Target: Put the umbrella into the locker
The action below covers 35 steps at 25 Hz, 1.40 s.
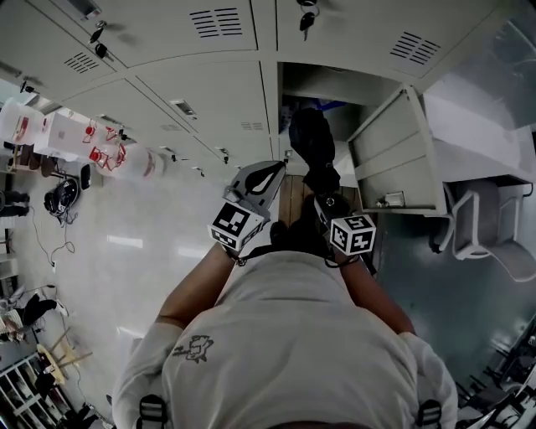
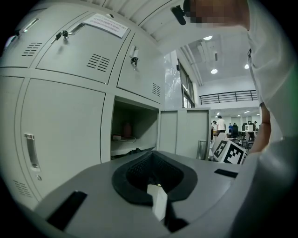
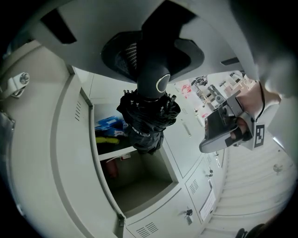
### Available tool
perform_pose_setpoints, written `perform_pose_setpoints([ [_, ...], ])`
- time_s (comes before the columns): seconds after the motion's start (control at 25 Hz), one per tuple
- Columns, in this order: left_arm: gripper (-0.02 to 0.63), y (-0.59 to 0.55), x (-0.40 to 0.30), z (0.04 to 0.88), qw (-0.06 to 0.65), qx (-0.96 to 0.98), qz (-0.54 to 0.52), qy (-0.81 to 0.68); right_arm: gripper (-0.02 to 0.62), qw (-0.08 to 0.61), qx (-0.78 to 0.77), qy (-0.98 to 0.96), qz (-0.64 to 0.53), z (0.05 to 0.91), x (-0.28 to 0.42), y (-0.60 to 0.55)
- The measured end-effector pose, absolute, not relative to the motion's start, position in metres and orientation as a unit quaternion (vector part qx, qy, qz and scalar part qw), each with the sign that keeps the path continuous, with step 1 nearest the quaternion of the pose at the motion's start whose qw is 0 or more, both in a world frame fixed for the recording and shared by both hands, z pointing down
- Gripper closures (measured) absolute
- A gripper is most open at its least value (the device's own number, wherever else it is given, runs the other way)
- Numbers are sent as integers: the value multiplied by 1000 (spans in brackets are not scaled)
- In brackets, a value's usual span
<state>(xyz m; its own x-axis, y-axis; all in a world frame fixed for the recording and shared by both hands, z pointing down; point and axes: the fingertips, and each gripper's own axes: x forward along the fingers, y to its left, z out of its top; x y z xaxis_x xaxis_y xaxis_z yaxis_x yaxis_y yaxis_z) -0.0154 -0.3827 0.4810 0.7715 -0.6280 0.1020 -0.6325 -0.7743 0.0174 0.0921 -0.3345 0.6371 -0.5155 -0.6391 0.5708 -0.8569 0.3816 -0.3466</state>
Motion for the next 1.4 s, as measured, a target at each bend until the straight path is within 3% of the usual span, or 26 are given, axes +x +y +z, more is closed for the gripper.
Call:
perform_pose_setpoints([
  [0.44, 595, -403, -15, 516, 32, 937, 73, -340, 449, 209, 461, -809, 300, 686, 100, -393],
  [1.4, 594, -467, -16, 592, 56, 924, 120, -359, 448, 216, 478, -814, 251, 708, 83, -579],
])
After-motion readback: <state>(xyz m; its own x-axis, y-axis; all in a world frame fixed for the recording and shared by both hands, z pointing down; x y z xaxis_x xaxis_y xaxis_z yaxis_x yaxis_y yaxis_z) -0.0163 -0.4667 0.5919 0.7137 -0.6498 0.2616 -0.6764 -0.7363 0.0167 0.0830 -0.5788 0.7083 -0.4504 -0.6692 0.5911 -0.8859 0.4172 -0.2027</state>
